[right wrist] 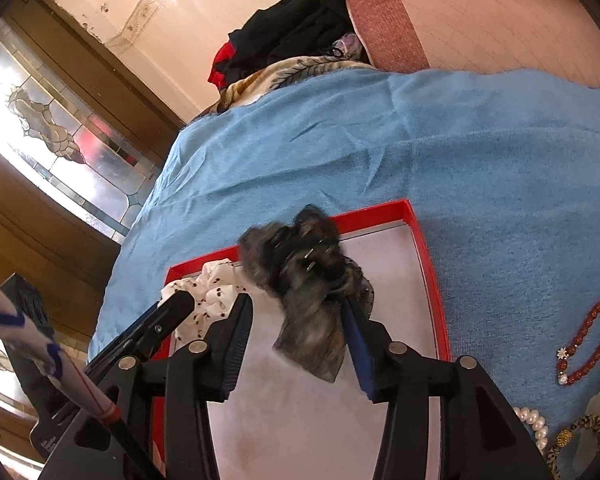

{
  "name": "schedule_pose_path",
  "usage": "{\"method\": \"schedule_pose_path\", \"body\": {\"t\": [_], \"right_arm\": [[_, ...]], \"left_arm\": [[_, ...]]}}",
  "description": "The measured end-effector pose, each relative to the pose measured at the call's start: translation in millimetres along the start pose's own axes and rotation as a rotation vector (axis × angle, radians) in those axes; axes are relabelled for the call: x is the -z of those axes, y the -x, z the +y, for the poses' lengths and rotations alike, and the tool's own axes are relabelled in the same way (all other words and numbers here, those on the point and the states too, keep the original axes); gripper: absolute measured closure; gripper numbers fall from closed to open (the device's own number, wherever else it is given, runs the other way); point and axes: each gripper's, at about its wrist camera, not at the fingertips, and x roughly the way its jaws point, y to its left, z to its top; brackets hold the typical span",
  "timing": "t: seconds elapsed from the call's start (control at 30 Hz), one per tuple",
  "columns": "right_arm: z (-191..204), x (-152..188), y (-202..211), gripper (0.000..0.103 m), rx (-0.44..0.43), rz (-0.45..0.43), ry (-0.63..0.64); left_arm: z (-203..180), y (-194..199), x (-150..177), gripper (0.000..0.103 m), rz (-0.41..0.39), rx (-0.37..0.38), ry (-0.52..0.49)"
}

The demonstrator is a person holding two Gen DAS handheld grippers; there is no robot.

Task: Organize jewelry
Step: 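Open the left gripper over the tray while the right gripper releases the black scrunchie, then move both grippers back over the remaining scrunchies and bracelets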

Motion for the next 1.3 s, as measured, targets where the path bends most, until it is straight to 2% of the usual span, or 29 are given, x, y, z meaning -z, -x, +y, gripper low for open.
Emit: {"method": "schedule_pose_path", "body": {"t": [0.3,0.7,0.97,1.3], "right_arm": [[9,2,18,0.05,-0.014,-0.022,0.012],[-2,13,55,0.05,-0.044,-0.063,-0.003],[-28,38,103,0.05,-0.031,-0.105,0.009],[-85,64,151,0.05,-0.009,-0.157,-0.054]], "left_arm": [[-4,8,-2,0.04,-0.027,0.01,-0.006],[-24,18,1,0.04,-0.047,0.023,-0.044],[-55,22,10,0.04,-0.052,0.045,-0.119],[-115,22,35,0.04,-0.035,0.086,-0.255]]}}
